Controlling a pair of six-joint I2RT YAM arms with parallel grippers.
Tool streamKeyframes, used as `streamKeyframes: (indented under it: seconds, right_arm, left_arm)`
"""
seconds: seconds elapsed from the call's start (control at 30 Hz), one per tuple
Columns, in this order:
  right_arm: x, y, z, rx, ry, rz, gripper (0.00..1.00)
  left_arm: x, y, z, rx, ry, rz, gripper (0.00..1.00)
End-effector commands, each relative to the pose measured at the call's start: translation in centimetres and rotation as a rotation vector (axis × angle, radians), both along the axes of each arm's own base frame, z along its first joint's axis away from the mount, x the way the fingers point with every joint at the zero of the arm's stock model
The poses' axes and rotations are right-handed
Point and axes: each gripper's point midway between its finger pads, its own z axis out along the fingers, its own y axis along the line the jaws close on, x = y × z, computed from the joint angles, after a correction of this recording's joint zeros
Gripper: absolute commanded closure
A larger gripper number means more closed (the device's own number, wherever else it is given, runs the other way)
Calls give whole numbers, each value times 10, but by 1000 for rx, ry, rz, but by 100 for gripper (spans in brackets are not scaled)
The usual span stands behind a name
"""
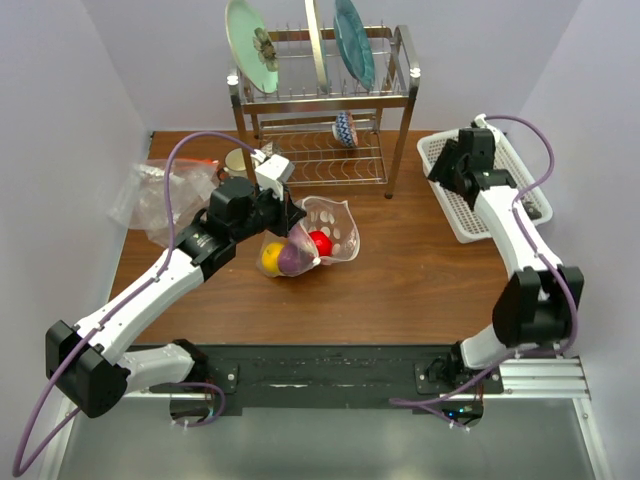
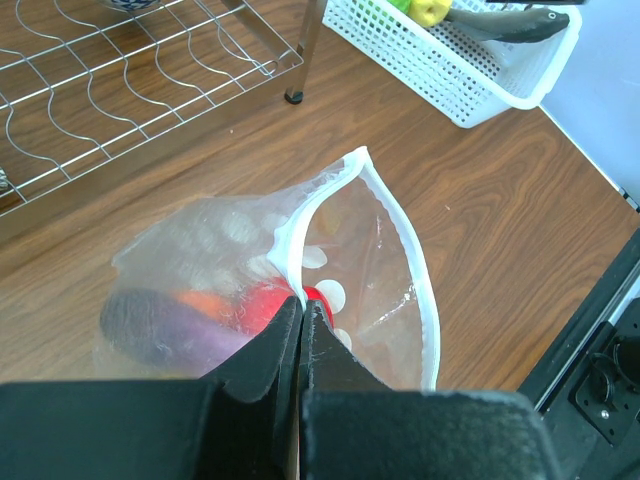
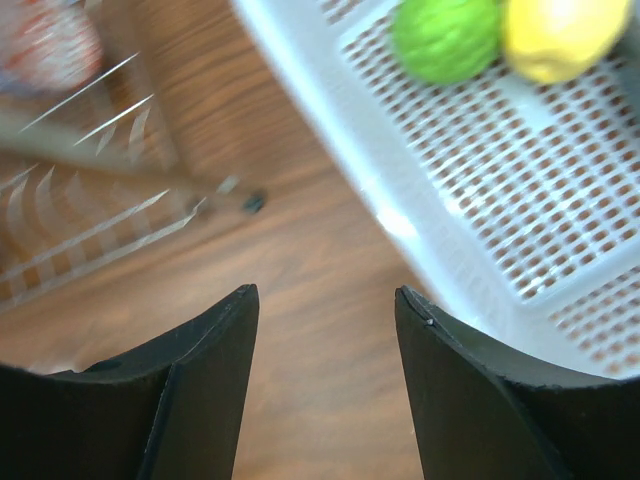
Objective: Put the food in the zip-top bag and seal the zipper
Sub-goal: Pick up the fake fruit from the bin.
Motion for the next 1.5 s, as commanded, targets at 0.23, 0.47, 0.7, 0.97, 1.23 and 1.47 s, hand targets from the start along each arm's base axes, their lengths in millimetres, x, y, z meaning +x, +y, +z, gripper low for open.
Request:
streamKeyframes:
  seconds: [0.23,0.47,0.7,0.97,1.23,1.47]
  right_arm:
    - [80,-72,-33,-111,13,-186,25]
    - [108,-95,-47,-193,49,-225,6]
    - [140,-103,-70,-192,74,-211,5]
    - [165,-106,-105,-201,138,-197,6]
    - [155,-99,-112,-178,147,-170,27]
    - [126,-88,-52,-140,39,-146,32]
  left_arm:
    - [5,-1,18,-33,-52,5,100]
    - [7,0,15,-25,-47,9,100]
    - [11,-1,7,-6,-31,16,100]
    - [14,3,6,-3,-28,29,100]
    - [16,4,6,-2,-28,36,100]
    - [14,5,8,-6,-32,33,100]
